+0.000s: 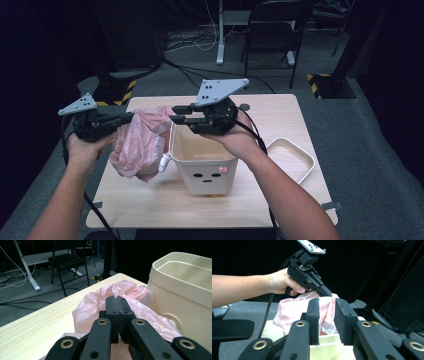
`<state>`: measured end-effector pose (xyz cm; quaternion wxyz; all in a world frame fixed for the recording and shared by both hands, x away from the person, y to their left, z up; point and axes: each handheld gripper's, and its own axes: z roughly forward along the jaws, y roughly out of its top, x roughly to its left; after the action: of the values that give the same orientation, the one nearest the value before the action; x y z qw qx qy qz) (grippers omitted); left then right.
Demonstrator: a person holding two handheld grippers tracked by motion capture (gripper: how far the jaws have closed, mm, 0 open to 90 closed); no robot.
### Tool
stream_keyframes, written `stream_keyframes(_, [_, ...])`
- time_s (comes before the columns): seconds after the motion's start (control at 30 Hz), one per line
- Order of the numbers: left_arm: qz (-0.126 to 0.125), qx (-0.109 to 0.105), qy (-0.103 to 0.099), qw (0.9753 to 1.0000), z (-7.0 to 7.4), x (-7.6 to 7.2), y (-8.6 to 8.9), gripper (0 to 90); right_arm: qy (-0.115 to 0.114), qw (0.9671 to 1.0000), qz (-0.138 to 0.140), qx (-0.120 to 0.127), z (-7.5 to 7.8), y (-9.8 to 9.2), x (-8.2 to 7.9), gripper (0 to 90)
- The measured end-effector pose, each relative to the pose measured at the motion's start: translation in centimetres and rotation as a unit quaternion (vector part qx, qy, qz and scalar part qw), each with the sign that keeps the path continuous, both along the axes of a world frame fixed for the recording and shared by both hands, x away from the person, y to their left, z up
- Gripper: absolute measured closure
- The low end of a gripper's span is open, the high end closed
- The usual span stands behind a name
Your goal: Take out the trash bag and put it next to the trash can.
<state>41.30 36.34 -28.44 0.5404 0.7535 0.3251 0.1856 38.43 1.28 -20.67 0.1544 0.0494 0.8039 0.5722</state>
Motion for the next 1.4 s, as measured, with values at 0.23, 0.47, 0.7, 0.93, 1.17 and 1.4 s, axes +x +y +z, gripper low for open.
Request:
stream_keyframes(0.23, [0.008, -0.010, 0.007, 0.9999, -1.8, 1.2, -0.6, 89.4, 0.001, 0.9999, -0.006, 0.013, -0.5, -1.6, -0.6, 70.4])
stream_keyframes(0.47, [0.030, 0.010, 0.016, 0.9994, -4.7, 2.6, -1.4, 89.3, 0.037, 0.9990, -0.009, 0.022, -1.4, -3.4, -0.2, 67.0])
stream_keyframes(0.7, [0.054, 0.006, 0.032, 0.9980, -7.8, 3.4, -1.0, 88.7, 0.046, 0.9980, -0.027, 0.034, -2.4, -5.2, -0.3, 65.2])
stream_keyframes(0.93, [0.080, -0.023, 0.046, 0.9955, -10.6, 3.3, -0.1, 86.0, 0.049, 0.9970, -0.050, 0.033, -3.0, -6.9, -1.0, 62.9])
stream_keyframes(1.17, [0.084, 0.020, 0.064, 0.9942, -12.9, 3.4, 0.1, 86.2, 0.039, 0.9961, -0.074, 0.028, -3.5, -7.9, -1.7, 60.8])
stream_keyframes(1.4, [0.084, 0.014, 0.061, 0.9945, -14.4, 2.9, 0.5, 85.6, 0.032, 0.9946, -0.091, 0.039, -3.5, -8.8, -2.6, 60.3])
